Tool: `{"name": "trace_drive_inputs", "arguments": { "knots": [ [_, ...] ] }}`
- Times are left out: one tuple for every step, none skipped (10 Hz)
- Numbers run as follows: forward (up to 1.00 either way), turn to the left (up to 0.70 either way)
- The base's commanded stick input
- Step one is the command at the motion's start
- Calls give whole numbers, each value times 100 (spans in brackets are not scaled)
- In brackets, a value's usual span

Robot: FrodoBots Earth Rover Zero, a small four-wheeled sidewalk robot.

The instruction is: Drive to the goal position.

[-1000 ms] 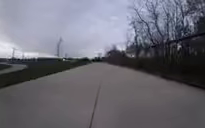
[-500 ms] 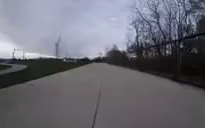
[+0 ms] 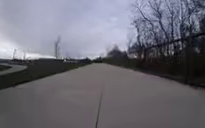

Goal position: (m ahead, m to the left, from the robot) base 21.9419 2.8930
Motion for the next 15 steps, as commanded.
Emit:
{"name": "trace_drive_inputs", "arguments": {
  "knots": [
    [100,0],
    [100,0],
    [100,0],
    [100,-2],
    [100,-2],
    [100,0],
    [100,0],
    [100,0],
    [100,0],
    [100,0],
    [100,0],
    [100,0],
    [100,0],
    [100,0],
    [100,0]
  ]
}}
